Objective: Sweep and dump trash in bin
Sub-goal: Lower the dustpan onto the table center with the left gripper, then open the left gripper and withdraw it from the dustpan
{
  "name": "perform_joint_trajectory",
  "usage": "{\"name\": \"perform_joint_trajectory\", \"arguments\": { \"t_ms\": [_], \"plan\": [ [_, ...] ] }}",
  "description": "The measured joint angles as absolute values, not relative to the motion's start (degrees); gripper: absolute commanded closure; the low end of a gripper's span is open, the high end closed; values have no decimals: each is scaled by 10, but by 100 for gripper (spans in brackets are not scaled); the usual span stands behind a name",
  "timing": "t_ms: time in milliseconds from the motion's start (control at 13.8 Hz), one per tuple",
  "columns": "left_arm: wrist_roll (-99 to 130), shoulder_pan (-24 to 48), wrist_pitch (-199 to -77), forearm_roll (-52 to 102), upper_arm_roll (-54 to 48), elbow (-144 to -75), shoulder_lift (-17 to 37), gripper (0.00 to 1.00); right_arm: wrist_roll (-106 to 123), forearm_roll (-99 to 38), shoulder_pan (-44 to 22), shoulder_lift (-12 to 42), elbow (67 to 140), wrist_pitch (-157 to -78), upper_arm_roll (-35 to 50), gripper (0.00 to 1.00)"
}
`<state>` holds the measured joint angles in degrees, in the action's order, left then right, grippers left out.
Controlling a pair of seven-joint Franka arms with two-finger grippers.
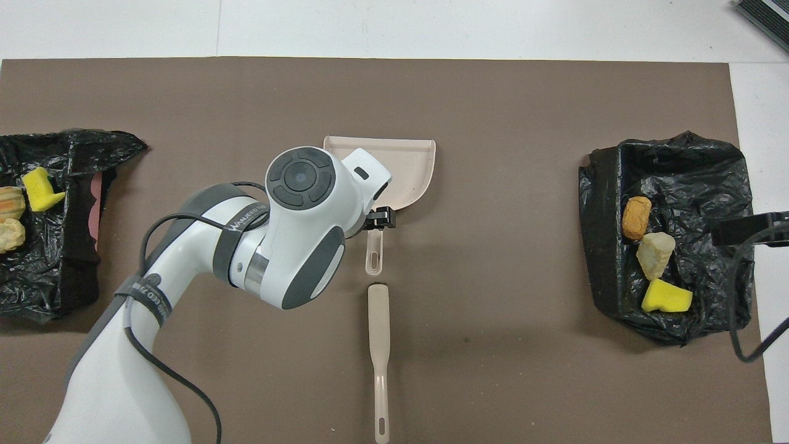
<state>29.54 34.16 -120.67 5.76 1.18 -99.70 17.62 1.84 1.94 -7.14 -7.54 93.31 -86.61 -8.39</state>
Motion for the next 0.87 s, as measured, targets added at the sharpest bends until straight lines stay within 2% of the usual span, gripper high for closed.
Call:
{"name": "perform_joint_trajectory", "arguments": {
  "t_ms": [436,873],
  "plan": [
    [275,262,-1191,57,18,-983,155,0,18,19,-71,-75,933,-866,-84,0],
    [137,133,-1060,57,21,-904,141,0,18,19,-71,-75,933,-866,-84,0]
  ]
}}
